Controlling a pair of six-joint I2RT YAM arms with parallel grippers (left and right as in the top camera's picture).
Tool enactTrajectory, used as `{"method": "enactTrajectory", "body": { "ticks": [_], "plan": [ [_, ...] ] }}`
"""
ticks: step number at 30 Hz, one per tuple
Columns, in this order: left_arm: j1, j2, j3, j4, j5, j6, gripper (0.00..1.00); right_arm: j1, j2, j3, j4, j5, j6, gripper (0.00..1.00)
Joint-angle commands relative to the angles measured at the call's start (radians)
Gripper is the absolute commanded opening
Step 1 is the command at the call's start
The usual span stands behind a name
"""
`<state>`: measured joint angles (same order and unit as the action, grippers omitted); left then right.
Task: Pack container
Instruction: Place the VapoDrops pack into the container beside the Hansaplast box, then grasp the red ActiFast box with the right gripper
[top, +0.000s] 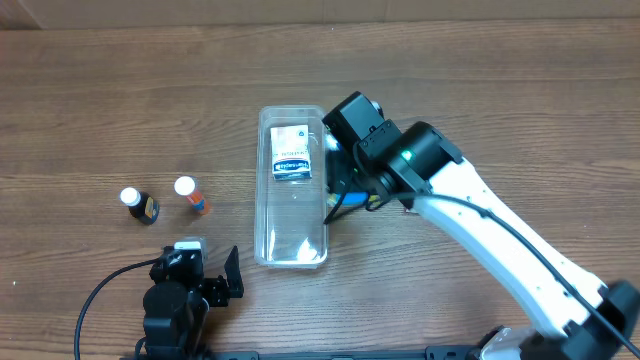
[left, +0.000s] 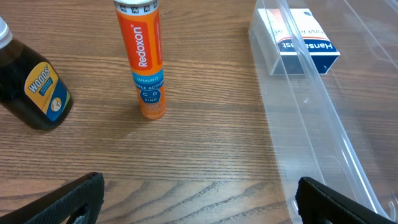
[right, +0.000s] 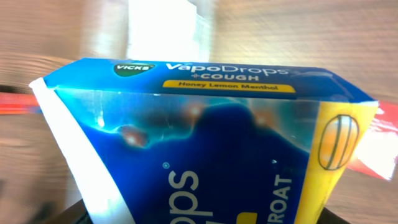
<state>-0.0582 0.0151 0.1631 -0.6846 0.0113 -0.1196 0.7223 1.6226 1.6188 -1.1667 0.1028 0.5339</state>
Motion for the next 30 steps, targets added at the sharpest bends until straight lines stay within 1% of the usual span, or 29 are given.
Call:
{"method": "enactTrajectory", "body": {
  "ticks": [1,2,3,7,9,10,13,15,16,17,18,20,22,24,25,27,29,30],
  "plan": [
    [0.006,-0.006,-0.003,0.0,-0.011,0.008,1.0,0.063,0.048,0.01,0.098,-0.003,0.126,0.68],
    [0.006,-0.006,-0.003,0.0,-0.011,0.008,1.0,0.09,0.125,0.01,0.154,-0.021,0.188,0.68],
    [0.006,-0.006,-0.002,0.0,-0.011,0.008,1.0,0.099,0.163,0.01,0.173,-0.027,0.208,0.68],
    [0.006,-0.006,-0.002,0.0,-0.011,0.008,1.0,0.126,0.326,0.01,0.247,-0.126,0.215,0.68],
    [0.006,-0.006,-0.002,0.0,-0.011,0.008,1.0,0.126,0.377,0.01,0.246,-0.128,0.23,0.69],
    [0.006,-0.006,-0.003,0.0,-0.011,0.008,1.0,0.122,0.388,0.01,0.246,-0.136,0.224,0.74],
    [0.006,-0.006,-0.002,0.0,-0.011,0.008,1.0,0.122,0.354,0.041,0.269,-0.172,0.123,0.89],
    [0.006,-0.006,-0.003,0.0,-0.011,0.008,1.0,0.113,0.286,0.095,0.255,-0.109,0.12,0.94],
    [0.006,-0.006,-0.003,0.0,-0.011,0.008,1.0,0.1,0.238,0.129,0.243,-0.072,0.12,0.99],
    [0.006,-0.006,-0.002,0.0,-0.011,0.008,1.0,0.086,0.211,0.15,0.226,-0.05,0.12,1.0],
    [0.006,-0.006,-0.003,0.0,-0.011,0.008,1.0,0.051,0.172,0.172,0.187,-0.036,0.12,1.0],
    [0.006,-0.006,-0.003,0.0,-0.011,0.008,1.0,-0.097,0.1,0.177,0.081,-0.037,0.125,1.0],
    [0.006,-0.006,-0.002,0.0,-0.011,0.008,1.0,-0.262,0.097,0.172,-0.019,-0.037,0.119,1.0],
    [0.006,-0.006,-0.002,0.0,-0.011,0.008,1.0,-0.402,0.124,0.111,-0.087,-0.062,0.061,1.0],
    [0.006,-0.006,-0.003,0.0,-0.011,0.008,1.0,-0.438,0.145,0.054,-0.089,-0.1,0.015,1.0],
    [0.006,-0.006,-0.002,0.0,-0.011,0.008,1.0,-0.458,0.181,-0.052,-0.063,-0.107,-0.035,1.0],
    [0.006,-0.006,-0.002,0.0,-0.011,0.008,1.0,-0.473,0.22,-0.199,0.021,-0.102,-0.072,1.0],
    [0.006,-0.006,-0.003,0.0,-0.011,0.008,1.0,-0.481,0.23,-0.245,0.053,-0.092,-0.071,1.0]
  ]
}}
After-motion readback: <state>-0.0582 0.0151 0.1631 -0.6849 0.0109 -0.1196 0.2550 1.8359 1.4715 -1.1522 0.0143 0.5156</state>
